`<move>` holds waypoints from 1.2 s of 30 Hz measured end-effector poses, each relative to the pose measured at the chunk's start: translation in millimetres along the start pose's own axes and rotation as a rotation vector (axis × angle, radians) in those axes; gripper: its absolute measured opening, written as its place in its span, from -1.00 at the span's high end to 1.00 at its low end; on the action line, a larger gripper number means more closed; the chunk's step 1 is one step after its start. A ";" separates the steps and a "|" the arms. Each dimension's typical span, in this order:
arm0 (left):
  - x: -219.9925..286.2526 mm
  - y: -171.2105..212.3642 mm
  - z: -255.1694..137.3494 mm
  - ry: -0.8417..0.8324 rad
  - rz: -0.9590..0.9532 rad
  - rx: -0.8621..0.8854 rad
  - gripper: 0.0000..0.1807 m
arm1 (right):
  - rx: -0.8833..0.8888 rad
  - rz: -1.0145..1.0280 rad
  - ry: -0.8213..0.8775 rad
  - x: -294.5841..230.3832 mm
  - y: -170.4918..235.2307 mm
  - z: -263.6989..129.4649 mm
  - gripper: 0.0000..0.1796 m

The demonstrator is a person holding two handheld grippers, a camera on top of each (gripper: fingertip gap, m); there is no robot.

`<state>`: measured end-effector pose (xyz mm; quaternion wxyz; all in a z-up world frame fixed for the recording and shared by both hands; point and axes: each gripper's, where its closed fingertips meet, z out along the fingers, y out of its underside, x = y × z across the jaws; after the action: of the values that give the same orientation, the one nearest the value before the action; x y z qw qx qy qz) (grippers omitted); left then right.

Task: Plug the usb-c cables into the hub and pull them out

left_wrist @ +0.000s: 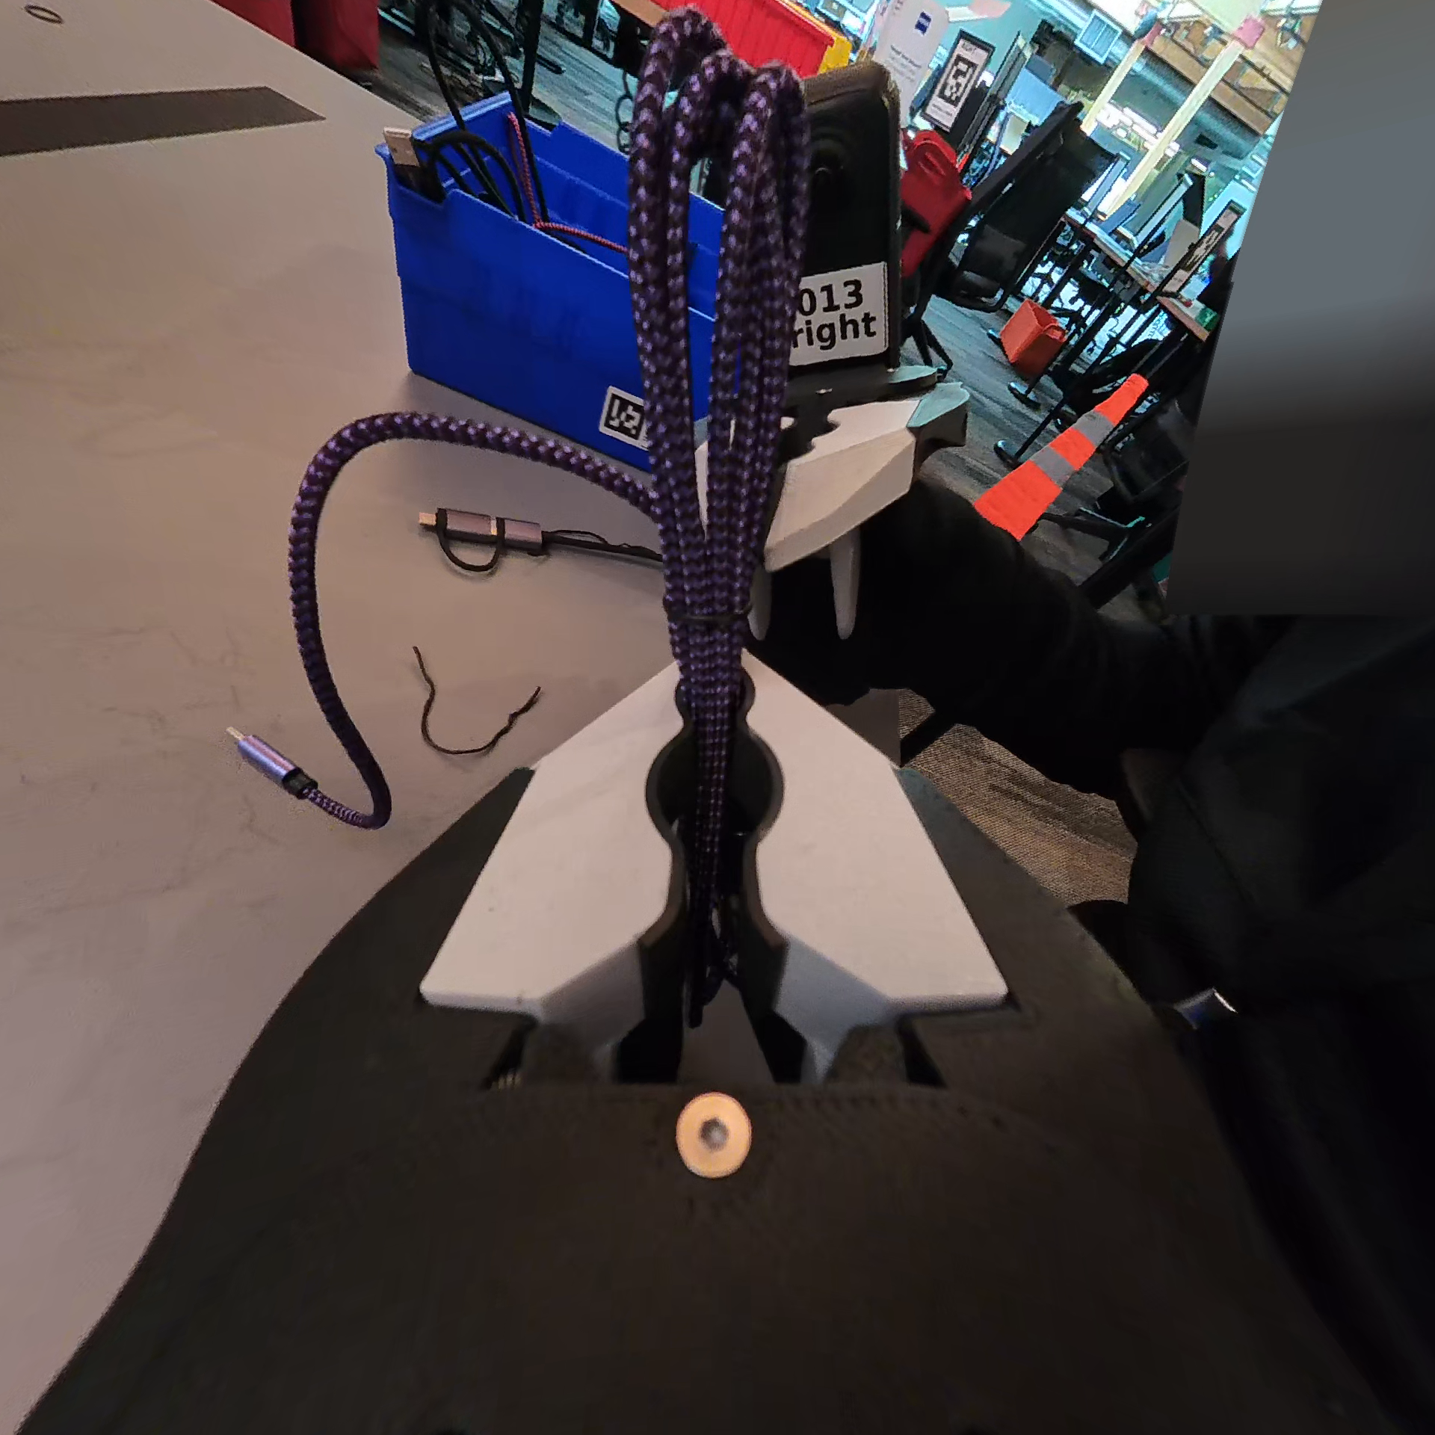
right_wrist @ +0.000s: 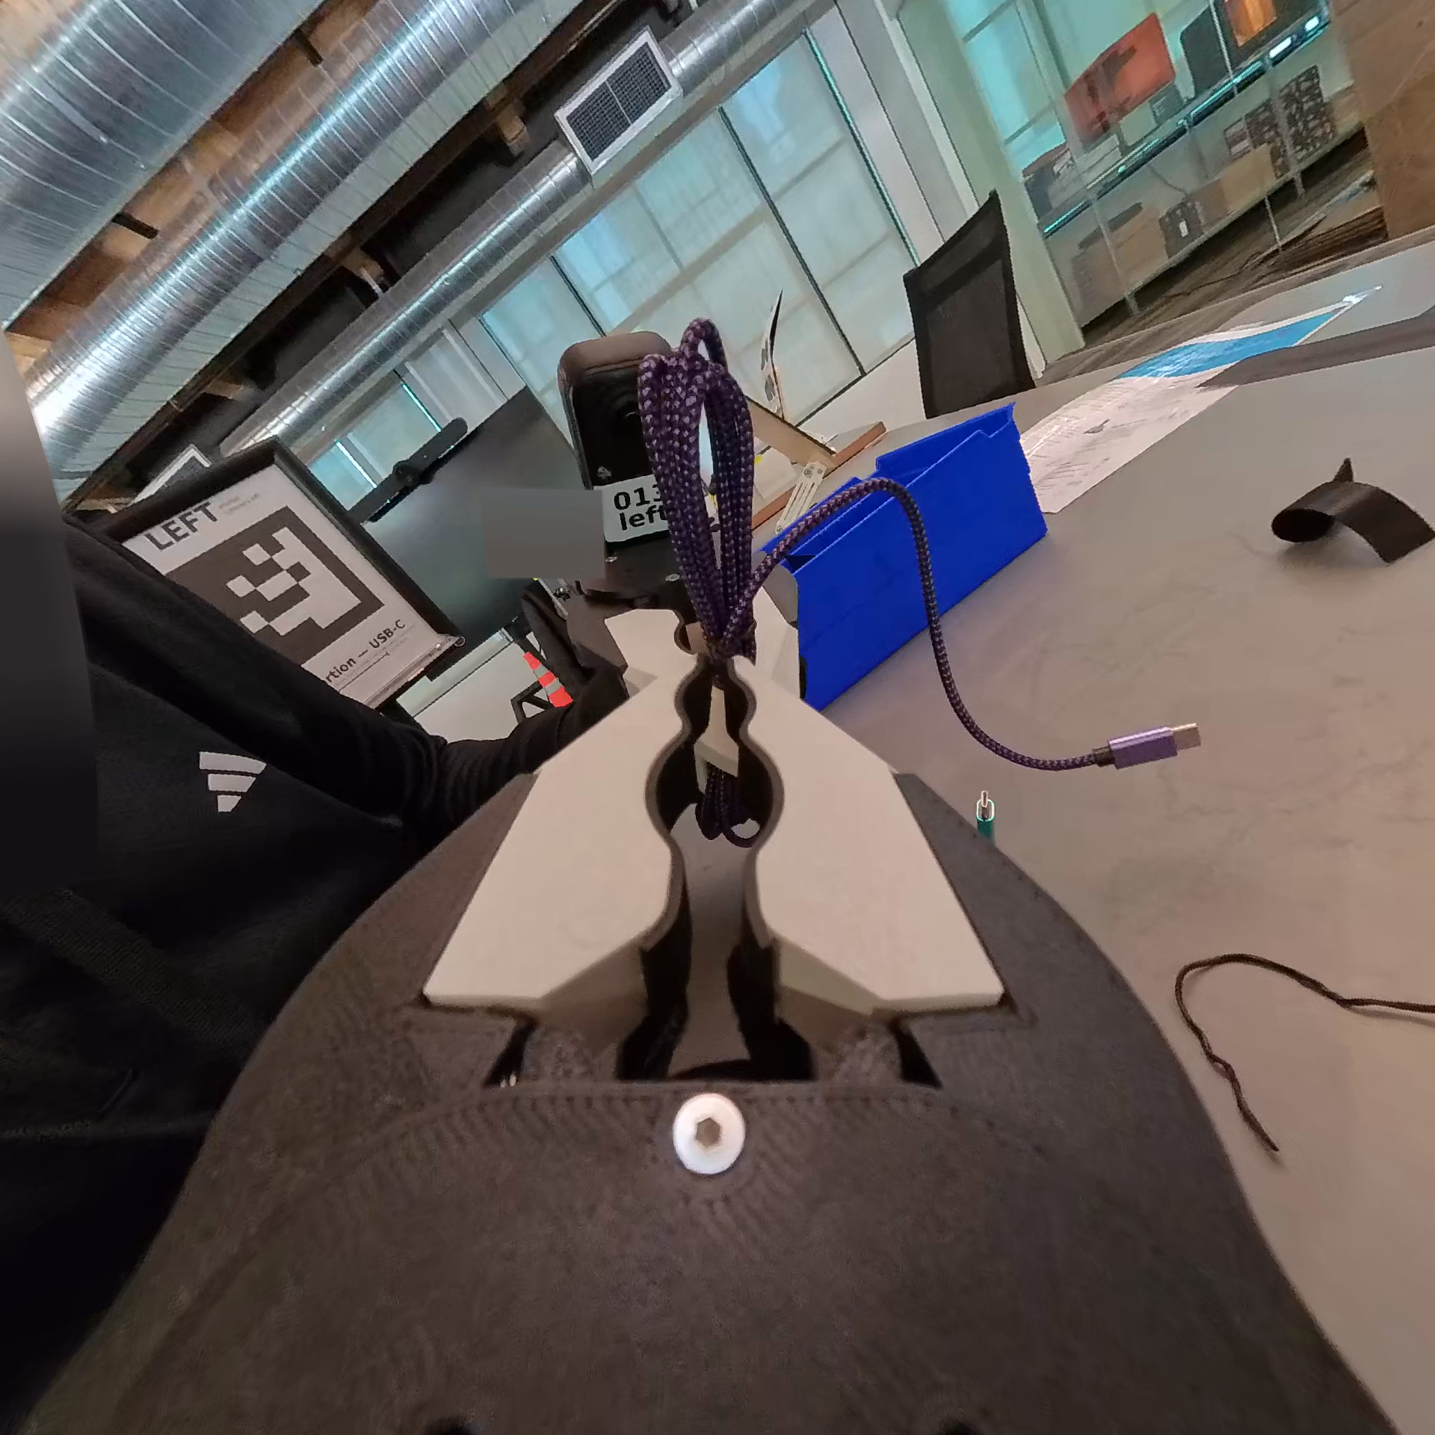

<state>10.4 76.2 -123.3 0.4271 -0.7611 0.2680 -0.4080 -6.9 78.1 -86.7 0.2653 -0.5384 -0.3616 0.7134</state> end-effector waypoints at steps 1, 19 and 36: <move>-0.3 -0.1 -0.1 0.000 -0.002 0.002 1.00 | -0.003 -0.003 0.001 0.3 0.4 0.2 1.00; -3.9 -1.1 0.8 -0.006 -0.012 0.022 1.00 | 0.016 0.010 -0.004 3.4 0.3 0.3 1.00; -20.6 3.4 0.4 -0.238 0.251 -0.067 1.00 | 0.038 0.102 -0.032 7.8 2.4 -2.2 1.00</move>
<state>-0.2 90.3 -134.5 0.4778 -0.7784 0.3221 -0.2490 -7.0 83.1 -93.4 0.2331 -0.5395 -0.3245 0.7411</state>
